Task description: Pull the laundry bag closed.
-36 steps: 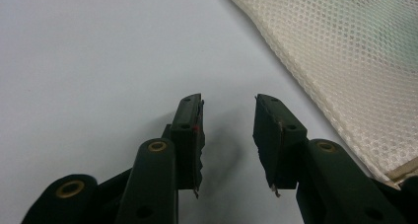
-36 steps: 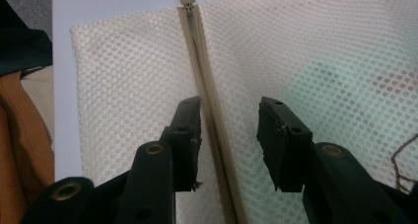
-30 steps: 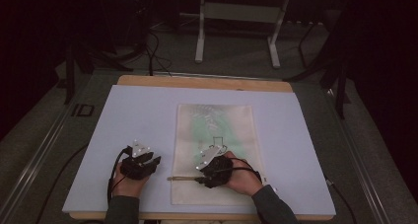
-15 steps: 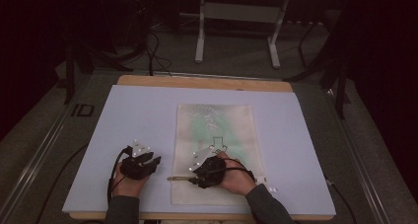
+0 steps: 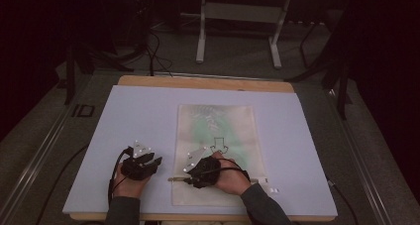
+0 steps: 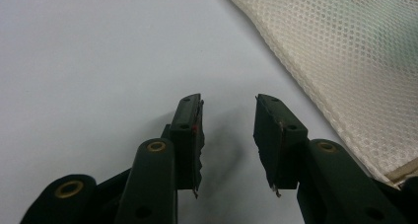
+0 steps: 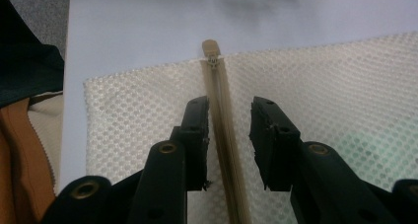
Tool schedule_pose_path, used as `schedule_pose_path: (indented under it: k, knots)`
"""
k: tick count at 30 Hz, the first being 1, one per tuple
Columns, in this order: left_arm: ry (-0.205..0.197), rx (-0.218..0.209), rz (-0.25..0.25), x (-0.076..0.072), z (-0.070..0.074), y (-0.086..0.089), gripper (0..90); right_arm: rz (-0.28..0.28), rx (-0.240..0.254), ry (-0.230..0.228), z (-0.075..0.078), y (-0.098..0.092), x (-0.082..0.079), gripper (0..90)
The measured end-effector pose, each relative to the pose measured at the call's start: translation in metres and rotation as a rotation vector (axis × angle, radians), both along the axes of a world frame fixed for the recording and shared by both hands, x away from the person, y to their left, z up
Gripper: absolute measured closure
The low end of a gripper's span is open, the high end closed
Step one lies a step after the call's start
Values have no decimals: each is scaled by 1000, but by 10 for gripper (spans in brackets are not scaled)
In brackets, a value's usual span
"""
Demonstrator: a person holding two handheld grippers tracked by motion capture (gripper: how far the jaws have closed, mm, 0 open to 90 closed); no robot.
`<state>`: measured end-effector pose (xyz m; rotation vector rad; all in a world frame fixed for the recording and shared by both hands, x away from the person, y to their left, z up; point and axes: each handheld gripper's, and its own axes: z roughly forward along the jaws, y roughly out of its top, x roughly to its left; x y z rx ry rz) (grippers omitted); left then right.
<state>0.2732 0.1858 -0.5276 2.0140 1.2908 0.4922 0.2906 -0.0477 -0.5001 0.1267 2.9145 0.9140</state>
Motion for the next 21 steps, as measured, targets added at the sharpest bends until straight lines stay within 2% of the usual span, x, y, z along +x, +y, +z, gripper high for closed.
schedule_pose_path:
  k: [21]
  knots:
    - [-1, -3, 1, 0, 0, 0, 627, 38, -3, 15, -4, 28, 0, 746]
